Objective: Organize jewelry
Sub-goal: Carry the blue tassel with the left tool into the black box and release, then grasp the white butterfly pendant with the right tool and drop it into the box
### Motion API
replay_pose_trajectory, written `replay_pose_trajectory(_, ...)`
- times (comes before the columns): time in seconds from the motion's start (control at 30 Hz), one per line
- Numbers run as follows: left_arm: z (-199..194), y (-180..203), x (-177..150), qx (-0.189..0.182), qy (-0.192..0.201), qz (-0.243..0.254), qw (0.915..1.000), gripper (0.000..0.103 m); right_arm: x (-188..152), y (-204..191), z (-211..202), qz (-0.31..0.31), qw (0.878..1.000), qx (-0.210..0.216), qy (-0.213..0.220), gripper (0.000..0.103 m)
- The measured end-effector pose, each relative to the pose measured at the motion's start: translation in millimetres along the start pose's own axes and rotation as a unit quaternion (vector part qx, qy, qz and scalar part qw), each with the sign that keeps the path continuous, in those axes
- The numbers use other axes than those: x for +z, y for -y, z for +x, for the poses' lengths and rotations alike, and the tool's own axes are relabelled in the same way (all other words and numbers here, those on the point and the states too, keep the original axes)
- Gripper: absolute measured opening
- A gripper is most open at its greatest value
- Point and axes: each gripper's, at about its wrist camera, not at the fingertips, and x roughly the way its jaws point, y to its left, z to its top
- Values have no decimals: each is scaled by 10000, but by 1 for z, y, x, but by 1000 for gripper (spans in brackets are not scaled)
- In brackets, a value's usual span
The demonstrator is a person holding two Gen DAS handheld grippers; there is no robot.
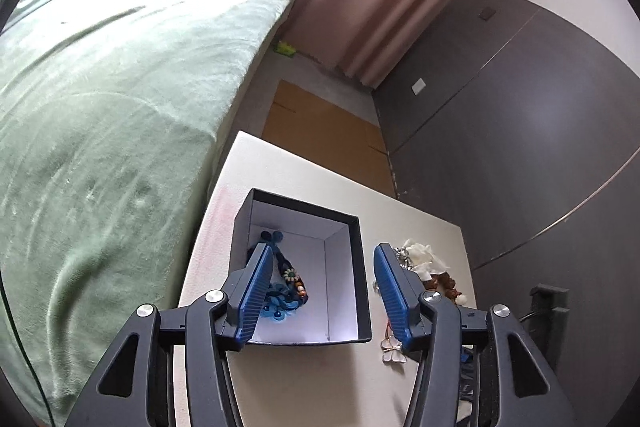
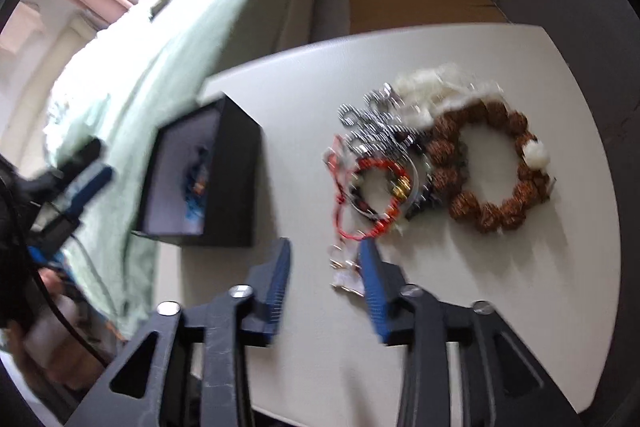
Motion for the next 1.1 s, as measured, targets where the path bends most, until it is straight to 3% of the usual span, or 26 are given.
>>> replay_pose_trajectory(0.23, -4, -1, 2, 19, 81, 17, 10000, 54, -5, -13, 25, -343, 9975, -564, -243, 44)
replay_pose_trajectory(0.27, -3, -2, 2, 22, 63, -1, 10000, 54, -5, -16, 26, -399, 9970, -590, -309, 29)
replay_pose_trajectory(0.3, -3, -3, 2, 23, 54, -15, 10000, 54, -5, -15, 26, -367, 9971, -566, -352, 22)
replay_pose_trajectory(0.37, -4, -5, 2, 20, 51, -53, 10000, 54, -5, -12, 21, -214, 9983, -442, -298, 13)
replay_pose_trajectory(0.47, -6, -6, 3, 30, 101, -66, 9999, 54, -3, -9, 7, -114, 9996, -250, -103, 13)
replay_pose_trajectory(0.67, -7, -10, 6, 32, 165, -146, 9998, 54, 3, -13, -27, 81, 9972, 584, 460, 13)
replay_pose_trajectory(0.87, -12, -19, 10, 101, 256, -200, 9994, 54, 17, -45, -26, 90, 9867, 1327, 932, 13)
replay_pose_trajectory(1.1, -21, -38, 17, 191, 382, -434, 9981, 54, 34, -80, -11, 93, 9747, 1983, 1031, 13)
